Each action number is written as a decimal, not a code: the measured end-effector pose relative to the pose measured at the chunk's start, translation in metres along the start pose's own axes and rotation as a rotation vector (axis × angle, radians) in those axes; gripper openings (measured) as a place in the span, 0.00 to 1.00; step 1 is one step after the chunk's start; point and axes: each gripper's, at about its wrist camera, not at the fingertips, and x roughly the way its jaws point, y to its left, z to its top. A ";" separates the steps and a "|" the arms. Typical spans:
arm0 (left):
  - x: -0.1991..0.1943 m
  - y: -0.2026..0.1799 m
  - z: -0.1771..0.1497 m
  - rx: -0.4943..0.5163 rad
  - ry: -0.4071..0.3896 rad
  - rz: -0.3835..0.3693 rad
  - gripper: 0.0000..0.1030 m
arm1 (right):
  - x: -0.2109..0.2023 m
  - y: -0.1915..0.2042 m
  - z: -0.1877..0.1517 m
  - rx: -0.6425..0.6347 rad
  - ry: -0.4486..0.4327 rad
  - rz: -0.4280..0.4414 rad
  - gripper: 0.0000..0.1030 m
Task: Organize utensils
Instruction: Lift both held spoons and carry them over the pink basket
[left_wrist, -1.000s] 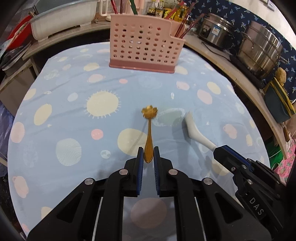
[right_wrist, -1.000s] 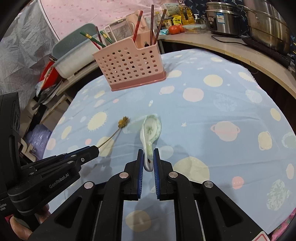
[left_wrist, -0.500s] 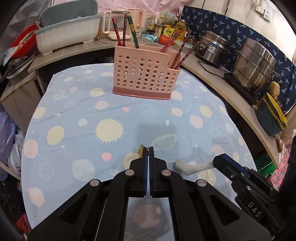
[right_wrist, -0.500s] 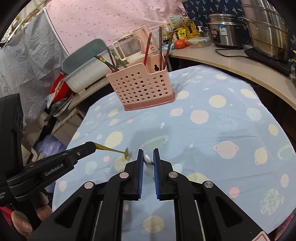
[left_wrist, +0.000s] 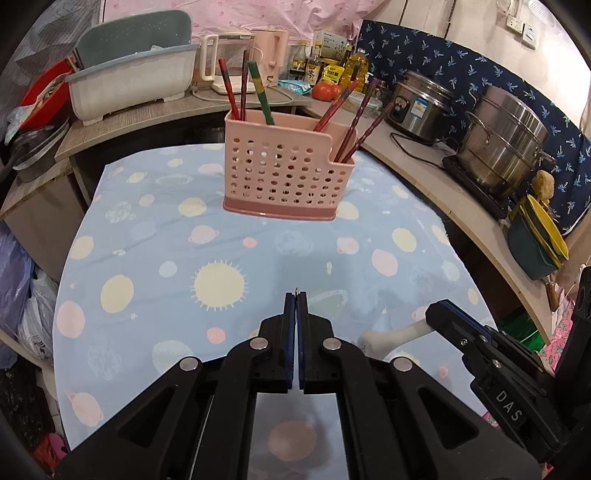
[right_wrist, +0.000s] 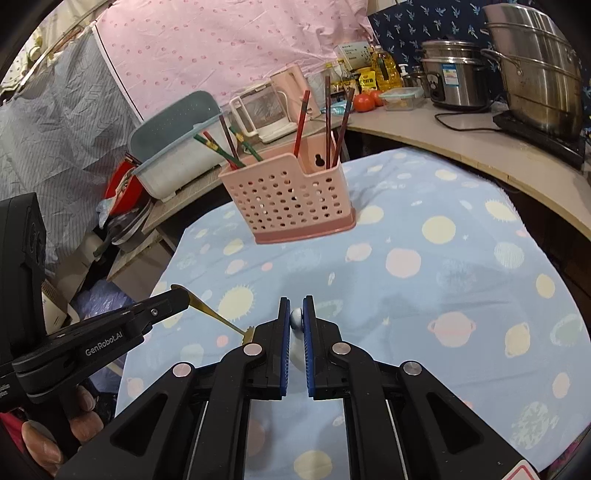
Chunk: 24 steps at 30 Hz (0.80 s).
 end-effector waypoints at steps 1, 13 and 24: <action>-0.001 0.000 0.004 0.001 -0.002 -0.001 0.00 | 0.000 0.000 0.005 -0.002 -0.008 0.001 0.07; -0.017 -0.003 0.091 0.028 -0.118 -0.010 0.00 | 0.001 -0.004 0.102 0.025 -0.143 0.023 0.07; -0.027 0.002 0.191 0.024 -0.250 0.004 0.00 | 0.041 -0.003 0.187 0.050 -0.188 0.036 0.07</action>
